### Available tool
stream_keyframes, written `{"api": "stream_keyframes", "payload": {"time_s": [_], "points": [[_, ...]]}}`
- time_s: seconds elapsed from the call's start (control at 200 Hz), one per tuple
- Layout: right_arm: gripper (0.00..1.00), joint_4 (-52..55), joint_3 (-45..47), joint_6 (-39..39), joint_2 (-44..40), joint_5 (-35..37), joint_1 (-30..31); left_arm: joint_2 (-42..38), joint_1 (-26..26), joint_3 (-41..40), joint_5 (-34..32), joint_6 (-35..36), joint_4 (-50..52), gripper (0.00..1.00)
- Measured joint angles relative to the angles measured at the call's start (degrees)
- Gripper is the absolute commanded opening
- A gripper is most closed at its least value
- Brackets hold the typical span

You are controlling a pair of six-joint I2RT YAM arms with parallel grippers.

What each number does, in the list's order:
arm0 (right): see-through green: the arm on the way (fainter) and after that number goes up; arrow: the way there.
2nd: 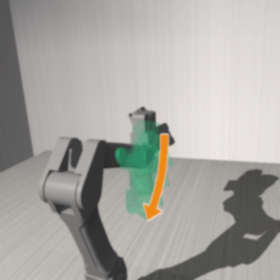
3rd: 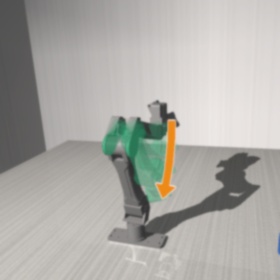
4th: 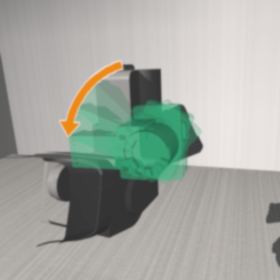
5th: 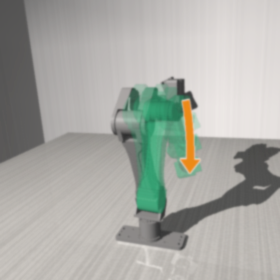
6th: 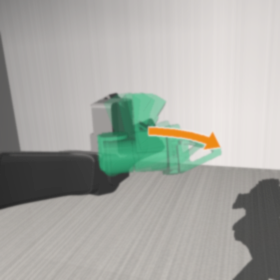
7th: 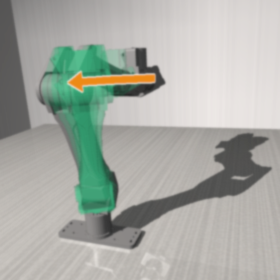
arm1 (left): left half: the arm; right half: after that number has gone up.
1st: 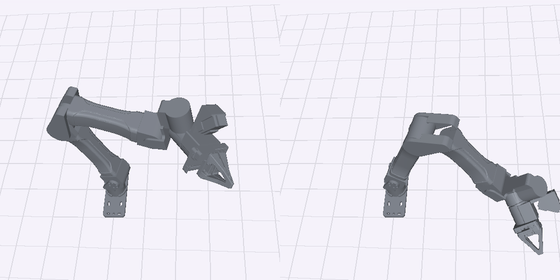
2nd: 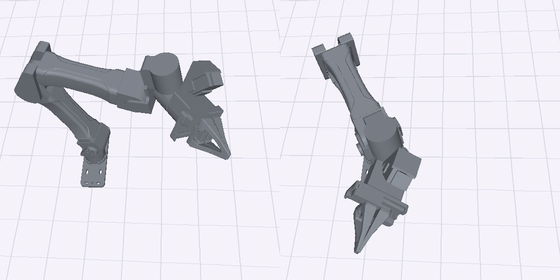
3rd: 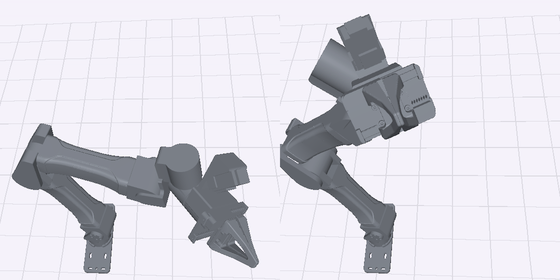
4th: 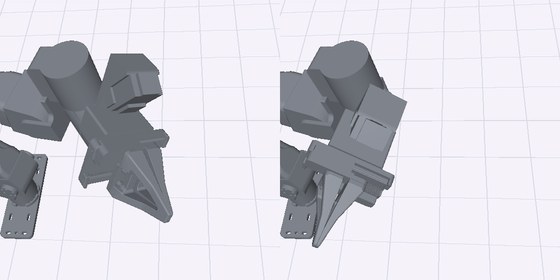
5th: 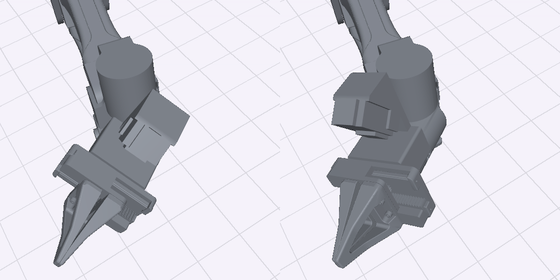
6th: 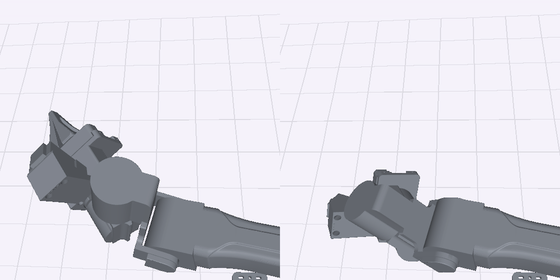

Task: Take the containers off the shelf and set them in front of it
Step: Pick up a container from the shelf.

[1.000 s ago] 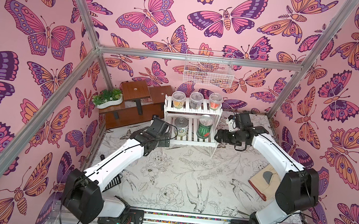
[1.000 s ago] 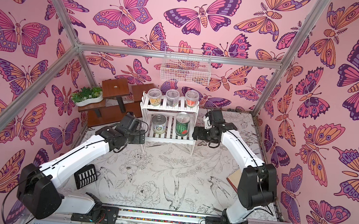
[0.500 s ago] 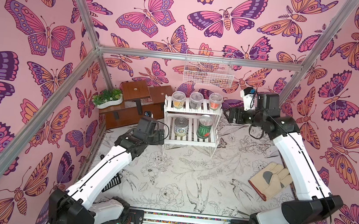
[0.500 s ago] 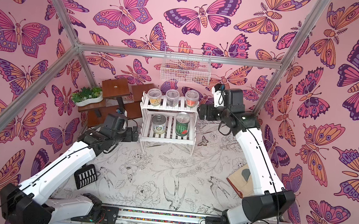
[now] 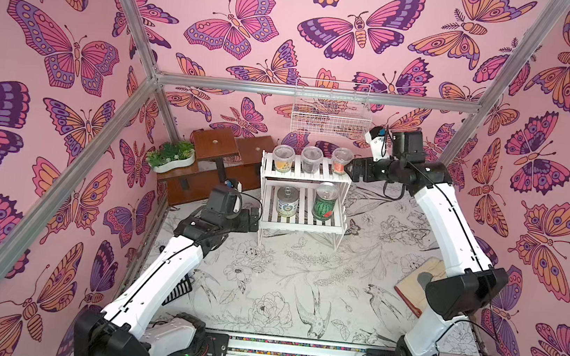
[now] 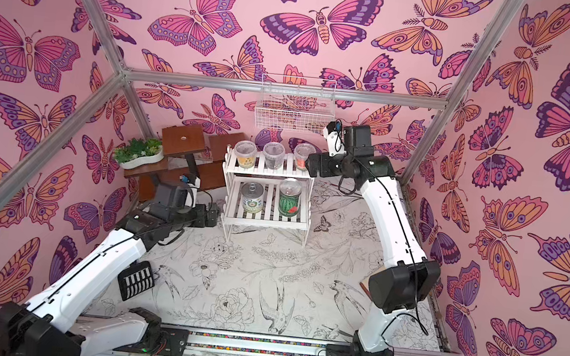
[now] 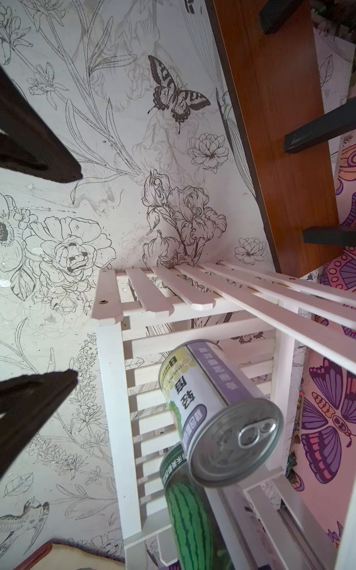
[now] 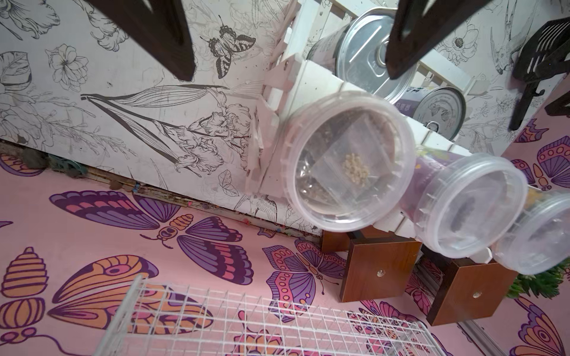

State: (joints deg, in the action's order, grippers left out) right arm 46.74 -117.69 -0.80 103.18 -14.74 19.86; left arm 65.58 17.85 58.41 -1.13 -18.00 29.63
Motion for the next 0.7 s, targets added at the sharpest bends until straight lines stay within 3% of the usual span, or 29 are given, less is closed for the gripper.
{"api": "stream_keyframes", "payload": {"time_s": [0.696], "points": [[0.99, -0.63, -5.79, 0.02, 4.68, -1.86, 2.80, -0.94, -0.22, -1.36, 1.62, 0.00, -1.14, 1.00]]}}
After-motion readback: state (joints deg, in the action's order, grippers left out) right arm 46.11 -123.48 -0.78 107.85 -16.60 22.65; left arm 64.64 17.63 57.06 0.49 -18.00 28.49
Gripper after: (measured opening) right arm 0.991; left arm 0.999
